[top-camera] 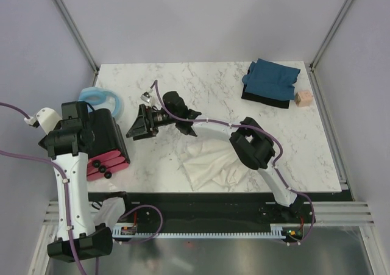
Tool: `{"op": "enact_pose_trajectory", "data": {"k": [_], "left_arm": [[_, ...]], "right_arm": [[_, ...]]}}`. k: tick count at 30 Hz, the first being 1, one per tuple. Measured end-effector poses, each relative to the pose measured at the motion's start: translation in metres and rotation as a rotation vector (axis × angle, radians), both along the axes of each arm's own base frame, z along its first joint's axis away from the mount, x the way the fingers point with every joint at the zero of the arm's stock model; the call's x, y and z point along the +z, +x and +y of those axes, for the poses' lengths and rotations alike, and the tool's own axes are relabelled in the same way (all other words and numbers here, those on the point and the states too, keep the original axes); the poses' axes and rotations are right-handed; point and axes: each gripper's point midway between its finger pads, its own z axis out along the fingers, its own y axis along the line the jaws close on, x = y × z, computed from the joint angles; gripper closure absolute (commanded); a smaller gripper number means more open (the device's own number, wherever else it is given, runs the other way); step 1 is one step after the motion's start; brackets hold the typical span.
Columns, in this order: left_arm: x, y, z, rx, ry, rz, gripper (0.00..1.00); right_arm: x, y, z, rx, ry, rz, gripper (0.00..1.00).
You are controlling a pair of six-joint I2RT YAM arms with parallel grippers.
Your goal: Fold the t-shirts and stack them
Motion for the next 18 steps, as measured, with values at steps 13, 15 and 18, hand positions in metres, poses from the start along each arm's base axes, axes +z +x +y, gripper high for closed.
{"op": "enact_pose_trajectory", "data": {"k": [13,15,18], "left_arm": [[0.013,-0.011,0.000,0.005,0.026,-0.061,0.39],[0.015,-0.014,0.000,0.006,0.029,-0.080,0.39],[0.019,-0.016,-0.001,0.007,0.033,-0.097,0.39]], "right_arm": [[0.030,-0.005,-0.001,-0.024,0.118,0.122,0.21],[0.035,-0.005,-0.001,-0.023,0.131,0.125,0.21],[0.043,-0.004,0.000,-0.021,0.143,0.123,0.21]]}}
